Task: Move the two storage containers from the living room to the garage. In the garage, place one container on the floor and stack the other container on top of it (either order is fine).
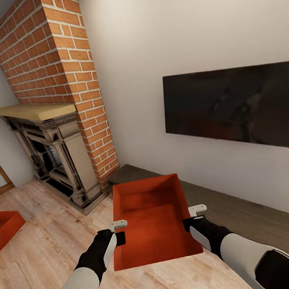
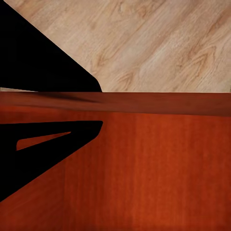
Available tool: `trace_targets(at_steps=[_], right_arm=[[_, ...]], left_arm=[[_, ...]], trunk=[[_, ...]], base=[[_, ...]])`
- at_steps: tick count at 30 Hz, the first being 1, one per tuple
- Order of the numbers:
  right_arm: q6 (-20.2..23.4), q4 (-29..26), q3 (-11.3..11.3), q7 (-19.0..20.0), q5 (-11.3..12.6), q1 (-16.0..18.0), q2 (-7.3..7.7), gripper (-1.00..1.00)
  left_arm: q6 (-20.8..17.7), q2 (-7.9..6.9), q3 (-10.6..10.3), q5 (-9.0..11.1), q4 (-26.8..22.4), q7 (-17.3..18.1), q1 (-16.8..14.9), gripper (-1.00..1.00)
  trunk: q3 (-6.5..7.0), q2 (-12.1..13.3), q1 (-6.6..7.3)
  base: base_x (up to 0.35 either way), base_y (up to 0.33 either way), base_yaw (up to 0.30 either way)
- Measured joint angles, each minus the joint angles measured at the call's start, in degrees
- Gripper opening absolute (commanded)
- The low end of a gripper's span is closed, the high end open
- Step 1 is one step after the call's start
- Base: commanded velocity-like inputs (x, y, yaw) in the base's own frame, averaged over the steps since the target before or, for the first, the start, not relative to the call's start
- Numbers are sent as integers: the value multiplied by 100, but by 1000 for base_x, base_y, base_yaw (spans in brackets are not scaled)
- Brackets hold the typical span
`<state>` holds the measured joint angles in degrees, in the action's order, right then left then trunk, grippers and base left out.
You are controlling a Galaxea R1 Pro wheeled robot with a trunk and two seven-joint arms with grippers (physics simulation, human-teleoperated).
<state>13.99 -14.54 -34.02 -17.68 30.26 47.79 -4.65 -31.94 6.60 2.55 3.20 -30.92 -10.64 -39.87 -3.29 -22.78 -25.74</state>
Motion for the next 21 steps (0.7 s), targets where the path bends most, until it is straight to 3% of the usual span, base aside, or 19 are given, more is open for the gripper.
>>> trace_targets(at_steps=[21], right_arm=[[0, 1, -1, 1, 0, 1, 0, -100]], left_arm=[[0, 0, 0, 0, 0, 0, 0, -100]], trunk=[[193, 0, 0]], base=[[0, 0, 0]])
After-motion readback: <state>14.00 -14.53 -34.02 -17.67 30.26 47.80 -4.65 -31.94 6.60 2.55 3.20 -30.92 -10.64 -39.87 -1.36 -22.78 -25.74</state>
